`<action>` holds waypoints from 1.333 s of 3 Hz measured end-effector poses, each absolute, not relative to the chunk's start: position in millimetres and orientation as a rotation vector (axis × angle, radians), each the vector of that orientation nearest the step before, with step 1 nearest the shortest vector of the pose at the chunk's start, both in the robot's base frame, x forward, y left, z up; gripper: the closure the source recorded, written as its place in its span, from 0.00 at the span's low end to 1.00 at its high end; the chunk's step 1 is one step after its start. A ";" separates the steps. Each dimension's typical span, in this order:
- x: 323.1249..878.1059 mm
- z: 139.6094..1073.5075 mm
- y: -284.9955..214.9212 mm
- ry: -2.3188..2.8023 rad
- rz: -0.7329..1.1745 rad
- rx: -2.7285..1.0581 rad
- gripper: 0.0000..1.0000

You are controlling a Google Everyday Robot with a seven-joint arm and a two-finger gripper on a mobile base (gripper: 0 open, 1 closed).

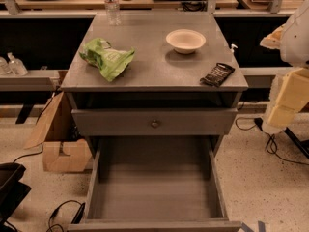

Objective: Place green rice chip bag into middle drawer

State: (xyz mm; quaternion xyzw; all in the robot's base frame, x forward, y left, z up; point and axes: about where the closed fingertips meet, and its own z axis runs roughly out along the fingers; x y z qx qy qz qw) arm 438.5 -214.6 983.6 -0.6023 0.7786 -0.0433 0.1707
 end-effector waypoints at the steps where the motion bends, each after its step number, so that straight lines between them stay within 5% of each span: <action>1: 438.5 983.6 -214.6 2.211 -0.123 -1.711 0.00; 4: 595.0 1032.5 -131.4 2.011 0.075 -1.377 0.00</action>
Offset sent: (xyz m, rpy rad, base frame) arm 0.1213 0.0507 0.0255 0.2240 -0.1784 0.0780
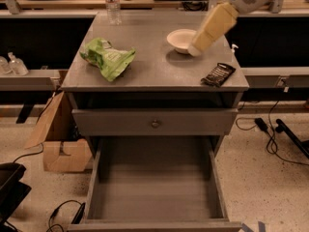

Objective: Place green rice chip bag into middle drawer

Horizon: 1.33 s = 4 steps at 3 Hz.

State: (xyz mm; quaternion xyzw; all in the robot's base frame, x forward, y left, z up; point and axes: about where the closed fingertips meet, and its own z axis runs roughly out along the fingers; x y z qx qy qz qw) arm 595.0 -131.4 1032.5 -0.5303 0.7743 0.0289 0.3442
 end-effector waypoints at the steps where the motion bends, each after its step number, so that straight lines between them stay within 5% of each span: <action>1: 628.9 1041.4 -87.5 2.045 0.107 -1.304 0.00; 4: 663.9 1022.0 -17.6 2.088 0.103 -1.330 0.00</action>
Offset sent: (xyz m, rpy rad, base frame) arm 0.0301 0.0384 0.0083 0.0402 0.0149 -0.0452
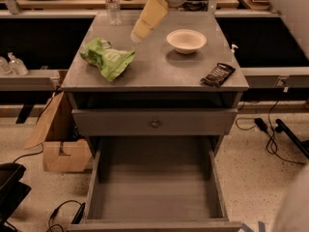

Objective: Place green rice chip bag into middle drawer

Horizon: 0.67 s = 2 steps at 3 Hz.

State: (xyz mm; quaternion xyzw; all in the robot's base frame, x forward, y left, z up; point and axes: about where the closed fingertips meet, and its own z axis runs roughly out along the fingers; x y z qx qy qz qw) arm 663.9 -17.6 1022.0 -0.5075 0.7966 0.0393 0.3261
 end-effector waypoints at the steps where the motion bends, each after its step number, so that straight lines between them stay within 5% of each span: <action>1: 687.7 1005.8 34.5 2.118 0.099 -1.350 0.00; 2: 702.9 987.6 78.2 2.139 0.130 -1.367 0.00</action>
Offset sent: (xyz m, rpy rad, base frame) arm 0.0583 0.1452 -0.0504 -0.0141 0.0991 0.0188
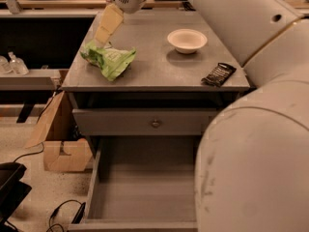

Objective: Place green rice chip bag into middle drawer

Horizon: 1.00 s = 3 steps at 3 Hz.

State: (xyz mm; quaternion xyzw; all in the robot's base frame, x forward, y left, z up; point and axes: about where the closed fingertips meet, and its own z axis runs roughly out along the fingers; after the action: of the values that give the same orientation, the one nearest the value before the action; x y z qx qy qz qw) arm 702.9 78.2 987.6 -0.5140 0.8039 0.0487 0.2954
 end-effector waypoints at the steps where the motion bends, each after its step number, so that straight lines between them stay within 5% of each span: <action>1: 720.0 960.0 122.2 2.151 0.208 -1.372 0.00; 3: 752.6 898.4 163.3 2.185 0.275 -1.293 0.00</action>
Offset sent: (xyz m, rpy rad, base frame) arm 0.0566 0.1055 -0.0992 0.1461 0.1044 -0.0230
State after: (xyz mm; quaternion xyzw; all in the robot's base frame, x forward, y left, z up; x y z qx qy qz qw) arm 752.6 163.3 898.4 -0.4845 0.8189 0.1031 0.2899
